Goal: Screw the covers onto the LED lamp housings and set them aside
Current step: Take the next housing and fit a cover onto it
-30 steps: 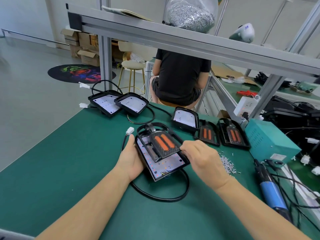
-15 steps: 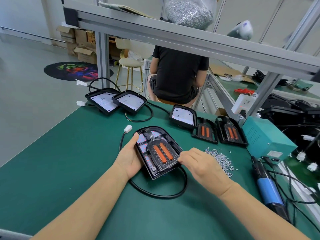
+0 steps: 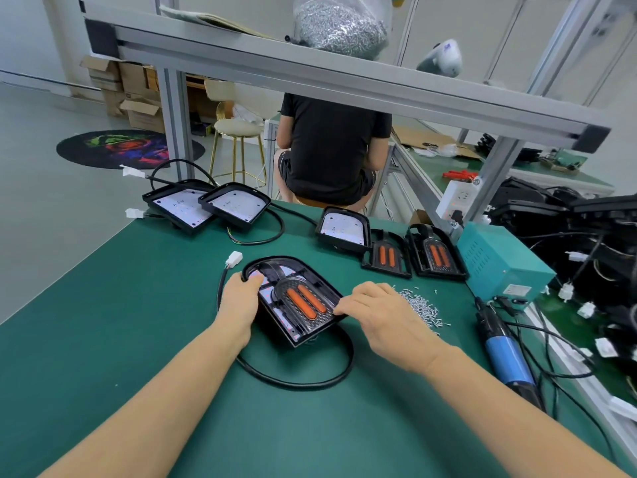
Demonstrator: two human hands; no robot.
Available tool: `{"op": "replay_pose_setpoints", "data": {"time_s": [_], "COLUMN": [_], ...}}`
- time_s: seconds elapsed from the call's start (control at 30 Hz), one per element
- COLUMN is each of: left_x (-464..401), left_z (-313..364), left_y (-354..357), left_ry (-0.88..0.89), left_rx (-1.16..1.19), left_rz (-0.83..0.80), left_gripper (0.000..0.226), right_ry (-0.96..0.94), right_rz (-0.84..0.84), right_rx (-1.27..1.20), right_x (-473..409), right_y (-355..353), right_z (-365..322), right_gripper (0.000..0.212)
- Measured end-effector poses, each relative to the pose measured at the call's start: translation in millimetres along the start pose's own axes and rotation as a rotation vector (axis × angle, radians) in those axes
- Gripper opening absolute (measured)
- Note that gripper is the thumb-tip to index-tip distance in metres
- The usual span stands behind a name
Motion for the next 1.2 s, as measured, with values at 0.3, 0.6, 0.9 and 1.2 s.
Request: {"op": "replay_pose_setpoints", "data": {"time_s": [0.3,0.6,0.9,1.2], "left_x": [9.9,67.9,125.9,72.6], "left_z": [19.3,66.1,8.2,-32.4], "left_y": [-20.2,23.9,182.9,178.4], "left_ry": [0.248,0.691,0.799,0.466], "left_rx": [-0.948,-0.906,-0.954,-1.202], "left_rz": [0.323,0.372,-0.256,0.015], "left_gripper": [0.048,0.047,0.021,0.023], "right_ry": [0.681,1.099,1.168,1.425], "right_rz": [0.197,-0.310,-0.345,-0.299], "right_rx": [-0.185,0.175,0.149,-0.027], "right_x": [93.7,200.5,213.0,252.8], "right_y": [-35.7,-23.1,-12.8,1.6], "right_z": [70.4,108.5,111.3,115.6], "right_gripper": [0.041,0.046,0.049,0.056]}}
Point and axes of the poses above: each hand's wrist, its own x-axis away from the middle knuckle, its own y-axis out of the palm, z = x × y, the point moved 10 cm from there along -x, towards the middle knuckle, and after that the axes turned 11 degrees about -y, right-handed, at the moved point
